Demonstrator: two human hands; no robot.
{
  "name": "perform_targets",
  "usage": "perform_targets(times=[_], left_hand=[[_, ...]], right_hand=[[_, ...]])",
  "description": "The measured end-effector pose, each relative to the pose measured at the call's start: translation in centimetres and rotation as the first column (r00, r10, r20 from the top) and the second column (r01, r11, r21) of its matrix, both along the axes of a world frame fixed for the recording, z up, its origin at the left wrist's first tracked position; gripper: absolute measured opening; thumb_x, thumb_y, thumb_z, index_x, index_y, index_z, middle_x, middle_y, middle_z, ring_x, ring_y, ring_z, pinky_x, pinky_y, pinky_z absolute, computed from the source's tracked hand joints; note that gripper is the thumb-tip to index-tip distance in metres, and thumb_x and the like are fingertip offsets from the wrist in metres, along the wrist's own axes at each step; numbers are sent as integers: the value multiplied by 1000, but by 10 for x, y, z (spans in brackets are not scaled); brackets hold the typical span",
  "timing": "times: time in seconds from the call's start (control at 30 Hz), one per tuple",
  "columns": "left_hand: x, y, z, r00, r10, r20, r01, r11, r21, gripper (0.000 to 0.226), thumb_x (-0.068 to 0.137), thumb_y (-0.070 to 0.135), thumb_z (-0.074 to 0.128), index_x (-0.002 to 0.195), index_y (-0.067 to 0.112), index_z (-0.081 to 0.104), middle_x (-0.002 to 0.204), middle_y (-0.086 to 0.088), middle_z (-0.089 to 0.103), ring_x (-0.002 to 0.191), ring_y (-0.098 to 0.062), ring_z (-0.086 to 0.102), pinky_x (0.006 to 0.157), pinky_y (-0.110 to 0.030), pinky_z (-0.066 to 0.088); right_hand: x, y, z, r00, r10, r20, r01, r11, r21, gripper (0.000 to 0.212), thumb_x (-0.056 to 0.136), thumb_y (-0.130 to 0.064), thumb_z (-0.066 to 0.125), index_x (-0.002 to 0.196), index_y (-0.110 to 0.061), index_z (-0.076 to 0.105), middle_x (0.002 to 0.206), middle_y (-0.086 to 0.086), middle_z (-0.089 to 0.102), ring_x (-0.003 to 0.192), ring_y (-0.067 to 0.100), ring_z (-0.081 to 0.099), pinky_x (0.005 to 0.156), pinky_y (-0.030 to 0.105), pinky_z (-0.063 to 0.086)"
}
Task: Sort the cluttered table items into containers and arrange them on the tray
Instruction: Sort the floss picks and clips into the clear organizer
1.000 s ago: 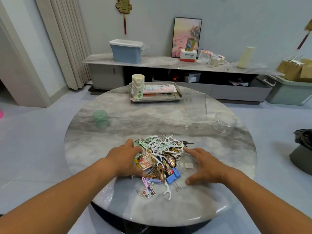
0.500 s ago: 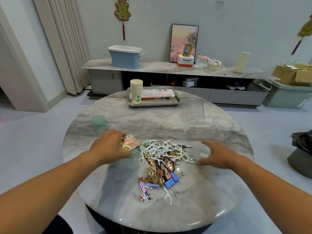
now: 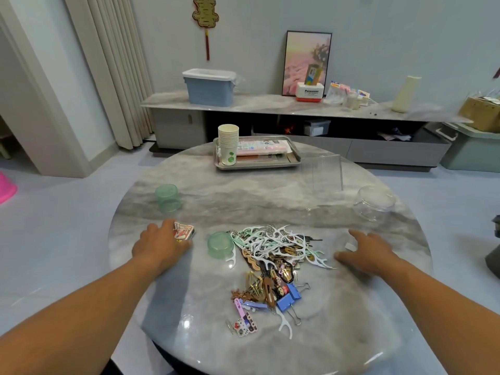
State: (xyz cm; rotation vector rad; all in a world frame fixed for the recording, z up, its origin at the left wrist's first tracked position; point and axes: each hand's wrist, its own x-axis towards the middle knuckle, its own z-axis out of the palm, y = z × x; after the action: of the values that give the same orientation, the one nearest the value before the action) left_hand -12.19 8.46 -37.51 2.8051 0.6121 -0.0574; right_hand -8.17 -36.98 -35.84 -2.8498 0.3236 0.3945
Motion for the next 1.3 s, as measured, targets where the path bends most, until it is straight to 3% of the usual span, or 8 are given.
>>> perform_targets(times=[0.17, 0.33, 0.53, 0.67, 0.77, 1.07, 1.17, 1.3], left_hand=[[7, -17, 6, 913, -317, 256, 300, 948, 102, 74, 85, 77, 53, 147, 38, 43, 145, 0, 50, 134, -26, 41, 108, -43, 33], [12, -47, -1, 802, -588, 108, 581, 809, 86, 79, 83, 75, 59, 152, 44, 35, 154, 9, 45, 142, -19, 34, 115, -36, 23], [14, -50, 1, 857, -478, 192, 488, 873, -4, 65, 85, 55, 71, 144, 35, 51, 146, 3, 55, 136, -22, 47, 113, -37, 34], [18, -37, 19, 910, -164, 381, 193, 980, -40, 59, 88, 47, 72, 140, 26, 56, 139, -5, 60, 129, -31, 51, 104, -42, 40], [16, -12, 19, 954, 4, 299, 15, 998, -62, 57, 92, 43, 69, 142, 23, 52, 137, -13, 58, 127, -37, 49, 100, -44, 42], [-4, -5, 0, 936, -159, 314, 176, 984, -26, 68, 97, 57, 53, 154, 26, 33, 160, -12, 31, 148, -32, 24, 119, -47, 25], [-22, -36, 3, 793, -492, 359, 520, 854, 23, 74, 94, 75, 40, 157, 42, 20, 169, 4, 11, 155, -16, 8, 125, -46, 16], [-59, -88, -14, 398, -878, 265, 895, 435, 99, 90, 85, 87, 42, 158, 49, 6, 169, 16, -5, 155, -10, -1, 125, -52, 11]], right_hand=[[1, 12, 3, 999, -1, 49, 3, 999, -39, 97, 77, -67, 73, 158, -34, 28, 167, 9, 18, 150, 36, 24, 118, 48, 29], [4, 17, 2, 999, -19, 27, 20, 999, -27, 83, 87, -60, 65, 158, -35, 28, 167, 8, 17, 149, 38, 25, 118, 48, 29], [6, 7, -2, 1000, -23, -3, 23, 999, -43, 76, 93, -54, 60, 158, -32, 28, 164, 10, 24, 146, 38, 31, 118, 47, 32], [4, 7, -4, 999, -25, 46, 27, 999, -35, 72, 95, -49, 58, 157, -30, 29, 164, 11, 25, 146, 38, 30, 116, 48, 33], [1, 17, -3, 980, 7, 201, -11, 1000, 18, 63, 98, -47, 56, 154, -26, 37, 161, 11, 33, 146, 34, 31, 118, 47, 31], [-42, 78, -21, 724, 577, 377, -612, 790, -34, 73, 94, -79, 23, 157, -41, 26, 162, -4, 31, 149, 15, 24, 125, 44, 17], [-47, 81, -32, 711, 584, 392, -623, 781, -33, 70, 97, -75, 18, 158, -40, 24, 162, -7, 31, 150, 13, 22, 125, 45, 13], [-57, 87, -36, 685, 562, 464, -638, 770, 8, 61, 102, -65, 15, 158, -41, 23, 162, -10, 30, 151, 9, 20, 126, 40, 8]])
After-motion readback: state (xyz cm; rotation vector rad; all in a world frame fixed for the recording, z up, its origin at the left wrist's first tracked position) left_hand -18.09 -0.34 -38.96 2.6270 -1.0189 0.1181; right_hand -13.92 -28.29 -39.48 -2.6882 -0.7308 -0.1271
